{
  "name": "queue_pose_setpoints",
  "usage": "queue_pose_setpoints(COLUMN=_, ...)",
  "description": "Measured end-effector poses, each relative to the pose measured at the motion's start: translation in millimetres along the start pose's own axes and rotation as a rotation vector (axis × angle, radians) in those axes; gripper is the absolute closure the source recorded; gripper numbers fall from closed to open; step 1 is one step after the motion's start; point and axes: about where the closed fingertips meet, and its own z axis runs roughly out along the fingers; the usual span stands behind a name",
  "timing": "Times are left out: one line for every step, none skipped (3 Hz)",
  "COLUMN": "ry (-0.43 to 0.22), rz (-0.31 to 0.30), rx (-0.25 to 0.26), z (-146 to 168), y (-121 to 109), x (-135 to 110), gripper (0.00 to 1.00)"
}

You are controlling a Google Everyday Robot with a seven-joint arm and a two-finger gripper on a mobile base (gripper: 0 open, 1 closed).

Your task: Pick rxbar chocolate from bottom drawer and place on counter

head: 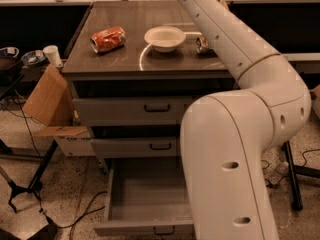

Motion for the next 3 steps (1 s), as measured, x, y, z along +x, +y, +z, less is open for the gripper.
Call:
queue_pose_setpoints(ry=-0.010, rz=-0.015, rx=0.025, z=3.9, y=14.8, x=4.6, gripper=1.00)
queue_pose_setpoints(ry=-0.025, rz=-0.034, rx=0.057, z=10.0, y=26.2, x=4.7, gripper=1.00)
queue_pose_setpoints(ry=-0.045, rz=-0.068, rx=0.093, z=14.4, y=26.4, x=0.2, gripper=1.00)
